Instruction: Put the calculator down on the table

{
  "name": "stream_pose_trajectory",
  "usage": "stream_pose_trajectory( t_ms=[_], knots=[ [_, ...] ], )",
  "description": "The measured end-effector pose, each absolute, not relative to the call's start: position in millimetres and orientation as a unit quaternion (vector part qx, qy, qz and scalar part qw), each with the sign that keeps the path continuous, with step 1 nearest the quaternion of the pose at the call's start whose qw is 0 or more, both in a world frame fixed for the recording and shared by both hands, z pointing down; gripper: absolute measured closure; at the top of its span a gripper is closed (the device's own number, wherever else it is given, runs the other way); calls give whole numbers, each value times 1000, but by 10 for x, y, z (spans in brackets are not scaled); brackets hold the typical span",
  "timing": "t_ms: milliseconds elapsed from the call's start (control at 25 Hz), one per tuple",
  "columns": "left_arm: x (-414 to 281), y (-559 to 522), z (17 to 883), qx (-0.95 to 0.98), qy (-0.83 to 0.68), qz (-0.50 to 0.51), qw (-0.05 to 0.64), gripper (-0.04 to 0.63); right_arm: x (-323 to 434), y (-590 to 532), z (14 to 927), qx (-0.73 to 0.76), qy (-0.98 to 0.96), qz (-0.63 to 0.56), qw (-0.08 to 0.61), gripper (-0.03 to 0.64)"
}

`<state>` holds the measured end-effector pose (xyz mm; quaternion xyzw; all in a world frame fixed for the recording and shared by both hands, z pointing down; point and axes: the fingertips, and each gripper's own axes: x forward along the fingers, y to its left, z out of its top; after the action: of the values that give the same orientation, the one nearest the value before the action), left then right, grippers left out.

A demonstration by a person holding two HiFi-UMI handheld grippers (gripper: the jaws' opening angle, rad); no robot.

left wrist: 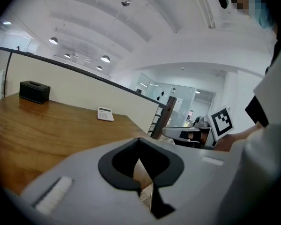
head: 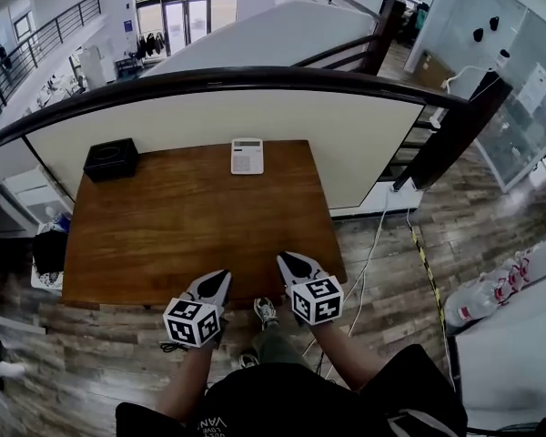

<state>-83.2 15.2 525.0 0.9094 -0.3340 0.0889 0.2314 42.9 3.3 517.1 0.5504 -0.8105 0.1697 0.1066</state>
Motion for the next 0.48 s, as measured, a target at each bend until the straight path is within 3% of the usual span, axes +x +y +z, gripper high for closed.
stream_pose_trajectory(
  t_ms=[480],
  knots=[
    [-975,581,5196,910,-340,74,225,584,352,562,5337,558,-798,190,125,591]
  ],
)
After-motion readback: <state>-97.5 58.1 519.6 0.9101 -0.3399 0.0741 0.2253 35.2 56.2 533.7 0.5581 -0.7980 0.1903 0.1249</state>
